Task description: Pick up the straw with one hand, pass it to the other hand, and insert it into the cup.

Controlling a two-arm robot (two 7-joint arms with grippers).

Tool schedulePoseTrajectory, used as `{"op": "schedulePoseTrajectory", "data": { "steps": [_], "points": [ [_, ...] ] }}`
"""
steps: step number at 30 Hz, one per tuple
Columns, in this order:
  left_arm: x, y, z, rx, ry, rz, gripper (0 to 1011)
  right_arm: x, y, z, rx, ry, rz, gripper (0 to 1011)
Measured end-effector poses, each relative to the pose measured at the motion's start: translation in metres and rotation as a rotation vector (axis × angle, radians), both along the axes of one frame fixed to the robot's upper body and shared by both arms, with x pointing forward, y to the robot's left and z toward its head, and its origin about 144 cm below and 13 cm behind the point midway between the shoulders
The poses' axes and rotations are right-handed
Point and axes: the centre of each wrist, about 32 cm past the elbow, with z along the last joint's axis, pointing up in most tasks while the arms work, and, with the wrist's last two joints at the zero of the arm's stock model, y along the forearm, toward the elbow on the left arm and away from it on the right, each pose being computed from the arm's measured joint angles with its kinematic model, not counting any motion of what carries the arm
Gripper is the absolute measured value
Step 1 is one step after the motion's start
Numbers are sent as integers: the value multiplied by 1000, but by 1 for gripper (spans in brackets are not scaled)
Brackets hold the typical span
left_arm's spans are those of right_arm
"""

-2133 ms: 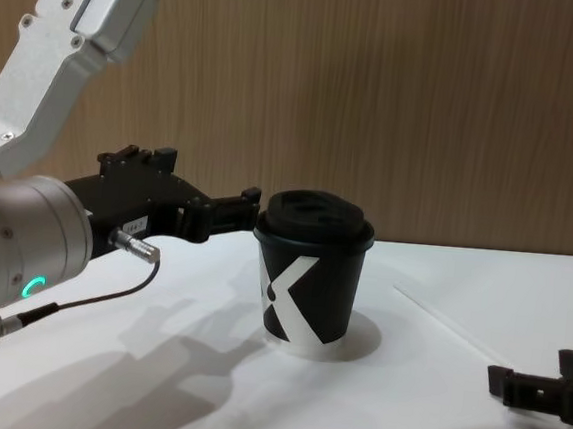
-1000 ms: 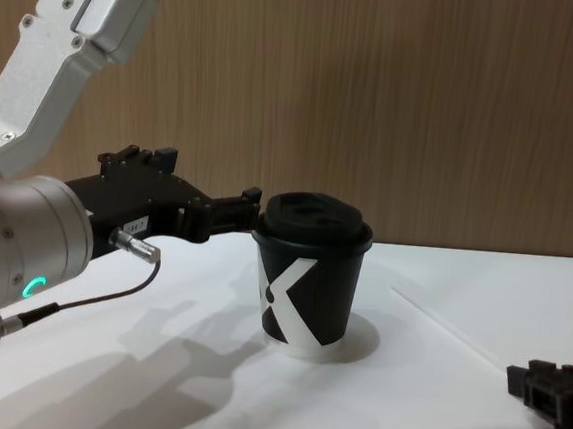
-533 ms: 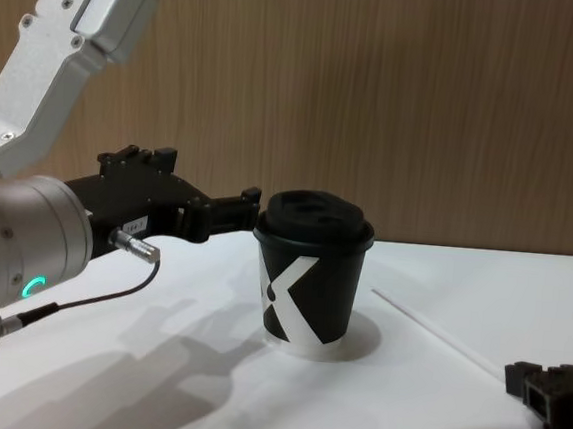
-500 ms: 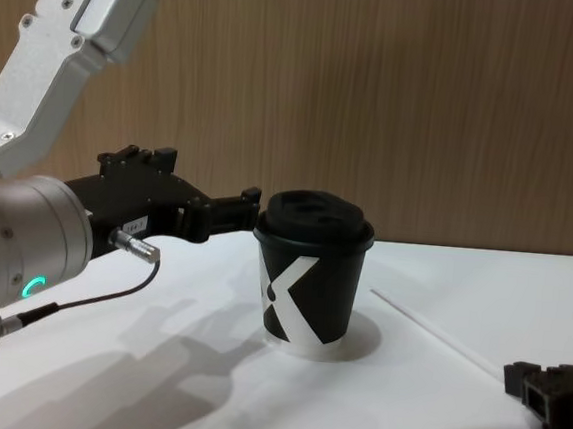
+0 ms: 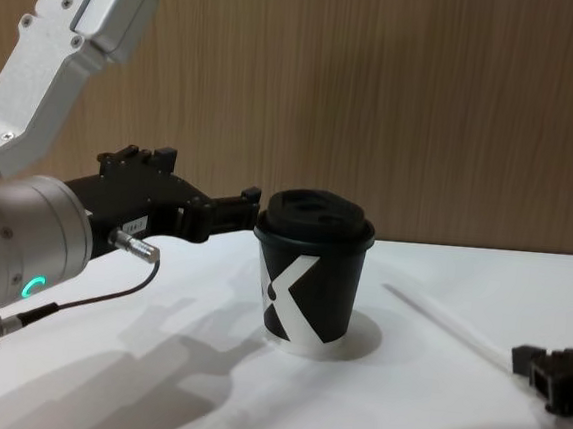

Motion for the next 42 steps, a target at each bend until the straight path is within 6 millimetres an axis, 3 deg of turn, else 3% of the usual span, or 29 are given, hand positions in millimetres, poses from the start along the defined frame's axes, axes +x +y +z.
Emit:
{"op": "schedulePoseTrajectory", "data": {
  "steps": [22, 42],
  "points": [
    [0, 0, 0, 0, 0, 0, 1003, 20, -3, 33, 46, -276, -82, 6],
    [0, 0, 0, 0, 0, 0, 1003, 38, 21, 60, 199, -458, 112, 6]
  ]
}}
